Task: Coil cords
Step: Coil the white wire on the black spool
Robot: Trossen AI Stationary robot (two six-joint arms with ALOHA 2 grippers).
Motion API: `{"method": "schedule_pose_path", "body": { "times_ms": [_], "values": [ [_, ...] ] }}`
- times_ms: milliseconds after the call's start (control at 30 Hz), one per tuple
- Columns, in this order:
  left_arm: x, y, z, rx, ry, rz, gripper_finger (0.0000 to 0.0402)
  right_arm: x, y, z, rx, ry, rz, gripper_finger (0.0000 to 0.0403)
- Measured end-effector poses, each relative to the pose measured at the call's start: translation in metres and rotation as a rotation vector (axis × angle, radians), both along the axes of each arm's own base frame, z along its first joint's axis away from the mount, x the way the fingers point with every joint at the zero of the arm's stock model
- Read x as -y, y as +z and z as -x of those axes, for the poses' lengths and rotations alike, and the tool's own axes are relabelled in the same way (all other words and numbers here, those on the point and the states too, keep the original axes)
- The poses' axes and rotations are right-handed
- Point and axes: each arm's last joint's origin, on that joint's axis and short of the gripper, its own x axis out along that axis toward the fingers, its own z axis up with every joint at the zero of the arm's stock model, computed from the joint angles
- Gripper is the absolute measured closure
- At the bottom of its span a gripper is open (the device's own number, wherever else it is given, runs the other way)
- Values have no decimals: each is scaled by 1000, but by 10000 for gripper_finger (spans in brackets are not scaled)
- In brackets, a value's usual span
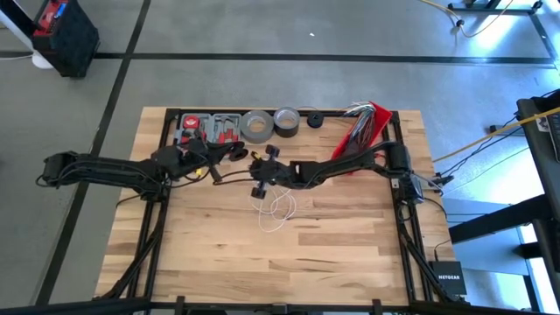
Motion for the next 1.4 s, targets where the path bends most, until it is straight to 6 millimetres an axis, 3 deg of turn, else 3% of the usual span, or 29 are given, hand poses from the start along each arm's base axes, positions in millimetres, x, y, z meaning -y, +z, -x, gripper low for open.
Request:
{"method": "schedule_pose_path", "body": {
  "times_ms": [200,367,533,700,900,1133,1400],
  "values": [
    [-1,-6,-4,-57,28,-20,402,-16,20,-16,97,32,41,391],
    [-1,-17,-11,-164,26,-63,401,-23,34,-20,101,-42,126,397],
    [0,-23,-12,-277,19,-163,402,-27,50,-10,-2,-177,253,391],
    [4,-20,-9,-280,-2,-188,402,-26,60,8,-131,-324,356,395],
    [15,-12,-4,-222,-84,-205,402,-23,52,15,-203,-323,311,390],
    [19,-7,1,-187,-111,-211,402,-9,25,-2,-185,-131,57,387],
    [19,-7,1,-181,-117,-211,402,-15,4,-24,-35,74,-132,382]
  ]
}}
